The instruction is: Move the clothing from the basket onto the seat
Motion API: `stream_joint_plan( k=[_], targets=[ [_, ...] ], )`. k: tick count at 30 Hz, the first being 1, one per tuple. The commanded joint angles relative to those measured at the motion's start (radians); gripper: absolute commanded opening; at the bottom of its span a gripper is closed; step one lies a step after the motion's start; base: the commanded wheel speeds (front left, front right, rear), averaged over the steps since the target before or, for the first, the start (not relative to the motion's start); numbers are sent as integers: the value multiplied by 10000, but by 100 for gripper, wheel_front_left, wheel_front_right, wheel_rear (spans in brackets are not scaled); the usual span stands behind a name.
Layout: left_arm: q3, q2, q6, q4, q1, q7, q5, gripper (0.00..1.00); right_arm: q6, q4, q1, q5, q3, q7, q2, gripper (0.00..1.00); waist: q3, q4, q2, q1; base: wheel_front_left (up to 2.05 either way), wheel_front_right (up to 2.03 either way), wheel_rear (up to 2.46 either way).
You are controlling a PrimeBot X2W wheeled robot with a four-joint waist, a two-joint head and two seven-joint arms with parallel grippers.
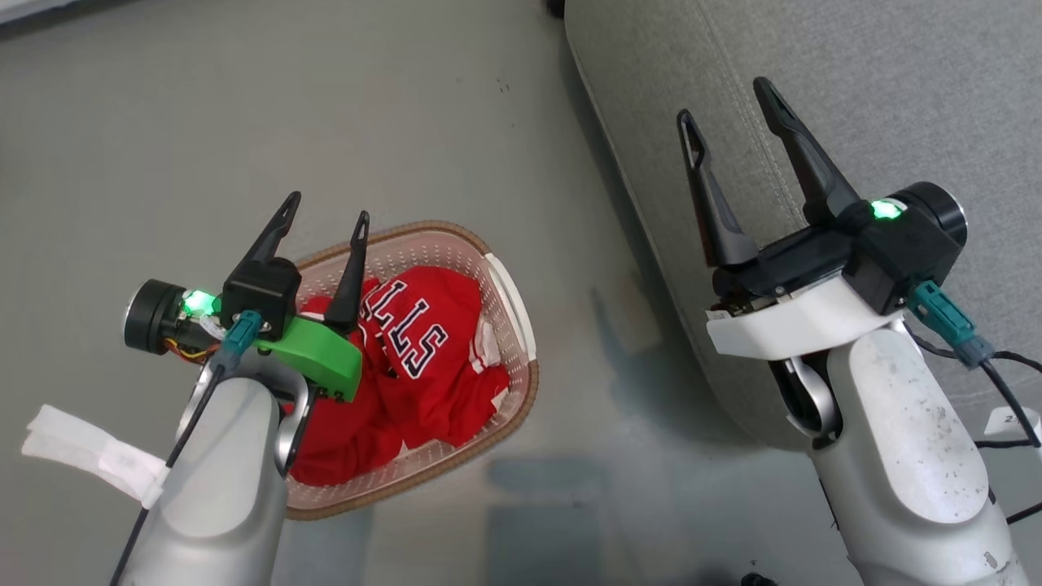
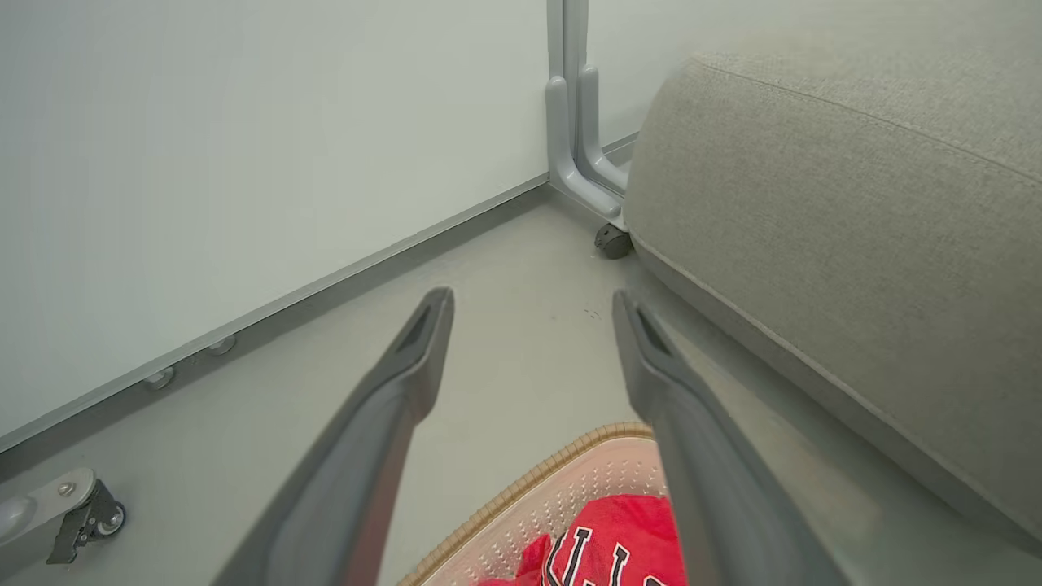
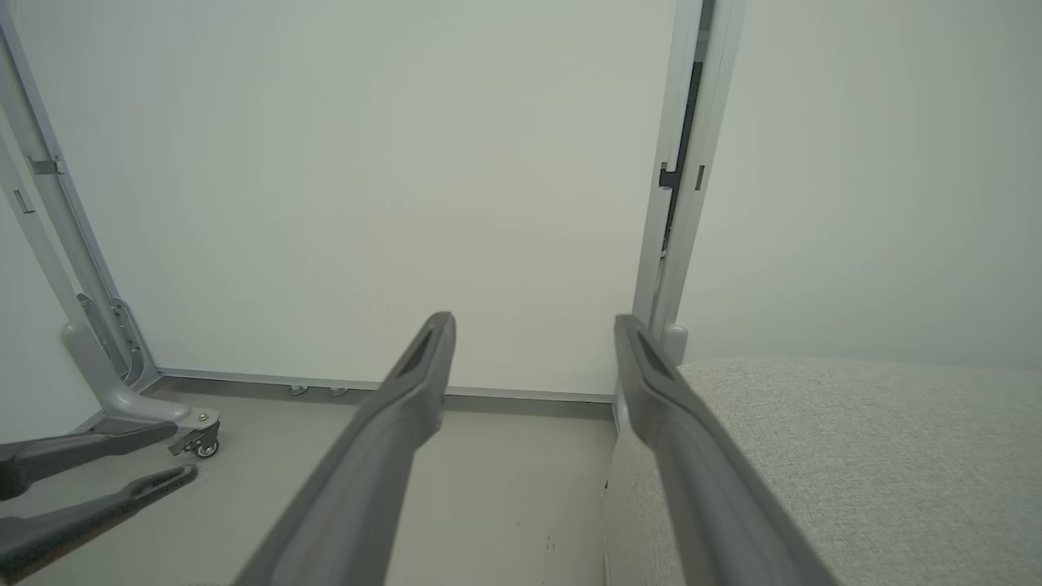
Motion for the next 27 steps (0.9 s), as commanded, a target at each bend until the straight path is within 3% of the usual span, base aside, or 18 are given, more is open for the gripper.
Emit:
stream_joint_plan(
  k=[1,27],
  targets=[
    [-71,156,-28,165,-314,-7,97,100,-3,-88,-228,77,50,-49,-24,100,1044,-589,0,0,0,0,0],
    [-2324,1294,-36,4391,-3370,-7,-349,100,-3,-992,-1728,608,626,-49,-22,100,4165,-1302,0,0,0,0,0]
  ],
)
